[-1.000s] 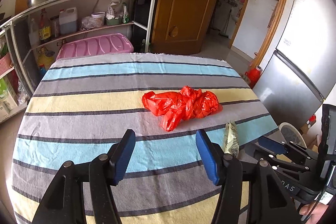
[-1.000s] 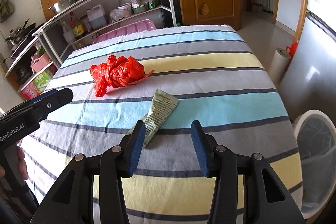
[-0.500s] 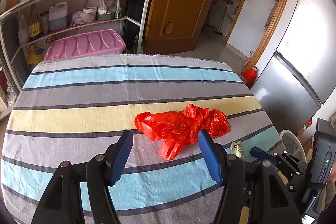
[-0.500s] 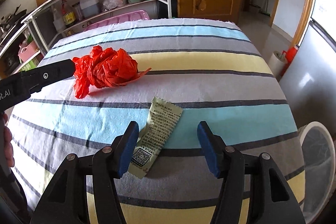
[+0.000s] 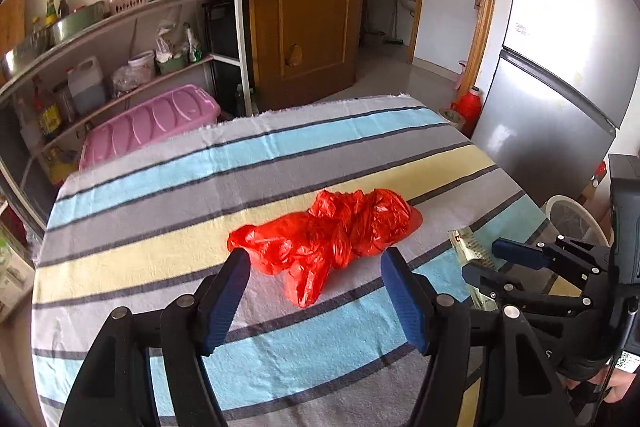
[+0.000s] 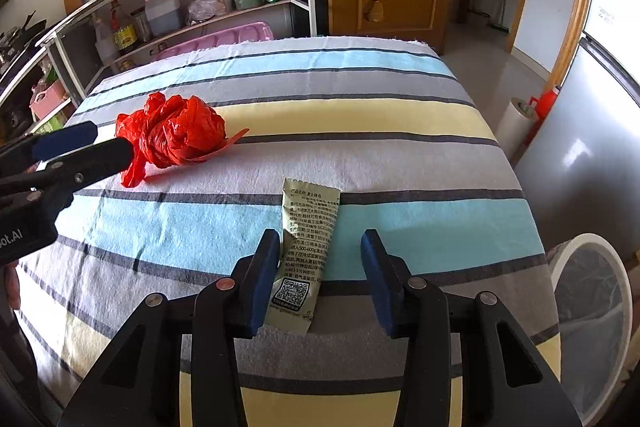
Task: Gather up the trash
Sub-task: 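Grasp the red plastic bag with the left gripper while the right gripper grasps the green wrapper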
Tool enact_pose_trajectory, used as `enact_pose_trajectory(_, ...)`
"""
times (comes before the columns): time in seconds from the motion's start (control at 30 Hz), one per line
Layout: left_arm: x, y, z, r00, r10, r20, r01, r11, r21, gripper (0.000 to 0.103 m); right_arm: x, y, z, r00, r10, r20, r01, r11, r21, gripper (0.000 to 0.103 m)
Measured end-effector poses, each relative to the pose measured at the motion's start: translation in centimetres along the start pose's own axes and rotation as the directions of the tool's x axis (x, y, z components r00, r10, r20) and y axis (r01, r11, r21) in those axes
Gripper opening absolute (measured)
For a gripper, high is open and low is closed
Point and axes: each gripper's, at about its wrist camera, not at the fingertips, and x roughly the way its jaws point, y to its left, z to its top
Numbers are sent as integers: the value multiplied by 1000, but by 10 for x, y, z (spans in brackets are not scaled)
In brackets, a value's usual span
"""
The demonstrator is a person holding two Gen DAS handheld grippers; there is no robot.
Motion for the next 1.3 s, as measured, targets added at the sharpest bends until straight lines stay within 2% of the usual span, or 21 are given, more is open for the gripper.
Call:
enact_pose_trajectory(0.1,5,-1,11,1000,1,4,-1,998,64,74,0,1,0,1000,1,1,-1,1000,3,44)
enact_pose_trajectory(0.17,13,-2,17,999,-44,-1,44,994,104,74,1,0,0,1000,4,2,-4,1000,2,44)
enact_pose_trajectory(0.23,27,-4,21,996,-76,-44,82,986,143,74,1,-1,0,1000,7,2,-7,1000,3,44)
enact_pose_trajectory(0.3,40,-6,21,994,-67,-87,80,983,163,74,0,-1,0,1000,9,2,-9,1000,3,44)
enact_pose_trajectory(0.37,45,-8,20,995,-49,-82,63,981,183,74,0,-1,0,1000,9,3,-9,1000,2,44)
enact_pose_trajectory(0.77,59,-2,25,996,-52,-75,62,990,131,73,1,2,0,1000,1,11,-1,1000,1,44)
enact_pose_trajectory(0.97,61,-8,25,997,-26,-79,39,987,158,70,2,2,2,1000,6,11,-6,1000,6,44)
enact_pose_trajectory(1.1,65,-9,29,995,-36,-92,50,985,163,71,2,0,2,1000,10,13,-11,1000,12,44)
enact_pose_trajectory(1.2,72,-12,28,994,-2,-111,23,981,191,72,3,-1,2,1000,12,14,-13,1000,15,44)
enact_pose_trajectory(1.3,75,-15,27,993,33,-110,-11,979,202,67,3,-2,3,1000,19,15,-20,1000,21,44)
